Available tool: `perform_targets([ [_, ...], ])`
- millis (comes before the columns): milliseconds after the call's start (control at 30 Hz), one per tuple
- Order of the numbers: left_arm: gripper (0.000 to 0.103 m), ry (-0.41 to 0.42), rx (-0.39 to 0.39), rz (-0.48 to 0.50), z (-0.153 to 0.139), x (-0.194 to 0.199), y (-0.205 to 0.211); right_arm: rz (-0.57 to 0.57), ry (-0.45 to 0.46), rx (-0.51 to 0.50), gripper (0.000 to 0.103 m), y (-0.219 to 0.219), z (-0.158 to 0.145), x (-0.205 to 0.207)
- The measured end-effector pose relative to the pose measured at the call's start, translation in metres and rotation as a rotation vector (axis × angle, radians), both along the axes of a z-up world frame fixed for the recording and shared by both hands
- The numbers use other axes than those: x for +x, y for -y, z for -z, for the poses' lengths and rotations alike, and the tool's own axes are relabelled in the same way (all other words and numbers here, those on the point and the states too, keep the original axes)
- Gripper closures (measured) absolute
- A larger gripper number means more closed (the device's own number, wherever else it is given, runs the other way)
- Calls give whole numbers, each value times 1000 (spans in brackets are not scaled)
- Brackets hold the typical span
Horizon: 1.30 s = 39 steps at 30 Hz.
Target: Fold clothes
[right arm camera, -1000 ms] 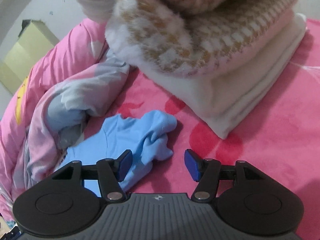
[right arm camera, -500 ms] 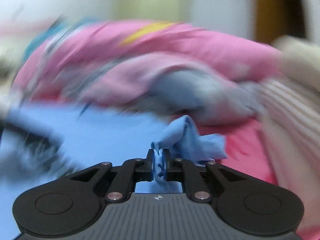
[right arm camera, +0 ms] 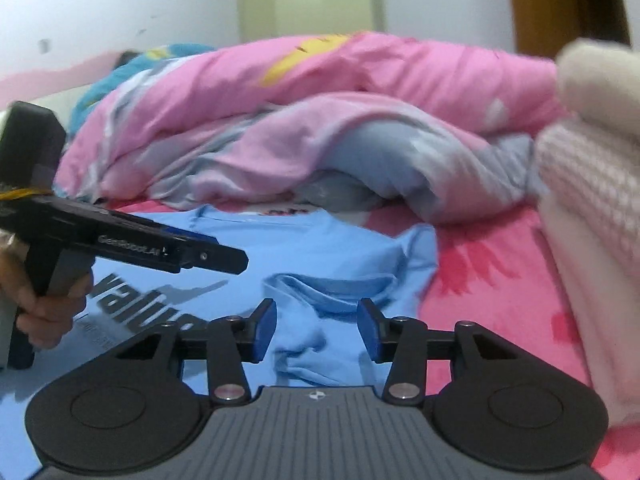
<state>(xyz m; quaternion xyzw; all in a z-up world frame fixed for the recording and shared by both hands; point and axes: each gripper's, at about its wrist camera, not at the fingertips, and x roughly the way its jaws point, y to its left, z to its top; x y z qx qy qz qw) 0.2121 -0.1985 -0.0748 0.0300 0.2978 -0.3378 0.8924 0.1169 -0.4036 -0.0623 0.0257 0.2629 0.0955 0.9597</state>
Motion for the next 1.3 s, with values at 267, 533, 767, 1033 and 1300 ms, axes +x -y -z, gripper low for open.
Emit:
perform_targets([
  [267,52,-9,24,34,1,11,23,-126,-103,58,54,-4,18,6],
  [533,52,21,37,78,-7,5,26,-141,-87,90,55,-8,15,6],
  [767,52,73,94,192,-11,1,59,-233,-64,-55,56,-32,20,1],
  [1033,56,160,268,314,6,1,100,-257,-71,-93,55,-39,25,0],
  [1300,81,234,345,253,17,3,105,-258,-71,-82,55,-37,26,1],
])
